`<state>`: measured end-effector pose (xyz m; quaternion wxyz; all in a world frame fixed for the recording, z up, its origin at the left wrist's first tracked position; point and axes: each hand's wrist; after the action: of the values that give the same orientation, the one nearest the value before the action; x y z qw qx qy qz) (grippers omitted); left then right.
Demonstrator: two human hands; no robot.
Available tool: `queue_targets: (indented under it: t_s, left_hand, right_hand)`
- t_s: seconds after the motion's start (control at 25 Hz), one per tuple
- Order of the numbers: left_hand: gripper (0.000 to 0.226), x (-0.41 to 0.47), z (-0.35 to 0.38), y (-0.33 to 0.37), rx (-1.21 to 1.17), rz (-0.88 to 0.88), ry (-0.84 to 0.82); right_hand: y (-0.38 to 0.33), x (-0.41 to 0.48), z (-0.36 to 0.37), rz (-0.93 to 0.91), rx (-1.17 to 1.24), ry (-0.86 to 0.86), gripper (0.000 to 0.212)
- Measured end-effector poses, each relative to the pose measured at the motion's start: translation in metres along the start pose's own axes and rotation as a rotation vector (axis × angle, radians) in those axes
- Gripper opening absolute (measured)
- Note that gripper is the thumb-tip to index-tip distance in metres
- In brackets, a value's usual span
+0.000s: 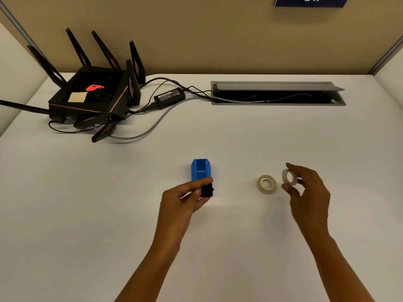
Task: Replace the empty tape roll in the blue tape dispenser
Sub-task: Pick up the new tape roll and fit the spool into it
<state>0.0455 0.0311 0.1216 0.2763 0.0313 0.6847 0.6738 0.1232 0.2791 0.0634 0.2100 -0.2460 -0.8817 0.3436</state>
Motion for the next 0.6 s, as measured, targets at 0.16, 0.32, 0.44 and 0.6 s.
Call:
queue_targets:
  t_s: [0.16,0.32,0.44,0.6]
  left_hand:
    - [0.028,0.002,0.001,-0.003,-0.04,-0.004,0.002]
    - [0.021,0.002,0.003,-0.006,-0.081,-0.02,-0.004]
    - [0.022,0.003,0.003,-0.008,-0.082,-0.039,0.002]
    - [0.022,0.002,0.004,-0.012,-0.106,-0.045,0.012]
  right_hand:
    - [0.045,0.007,-0.006,0.165,-0.068,-0.048,0.05]
    - [0.057,0.009,-0.001,0.165,-0.15,-0.104,0.048]
    - [0.056,0.01,-0.001,0.179,-0.187,-0.126,0.053]
    - [0.043,0.01,-0.001,0.076,-0.212,-0.202,0.06]
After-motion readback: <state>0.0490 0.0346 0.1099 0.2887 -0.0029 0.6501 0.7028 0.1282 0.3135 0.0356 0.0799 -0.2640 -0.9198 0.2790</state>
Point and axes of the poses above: each hand's wrist, its own x-axis towards the middle knuckle, its own z-axis out of the palm, y = z × x, and after that the axes turned 7 degrees about -y, right-handed
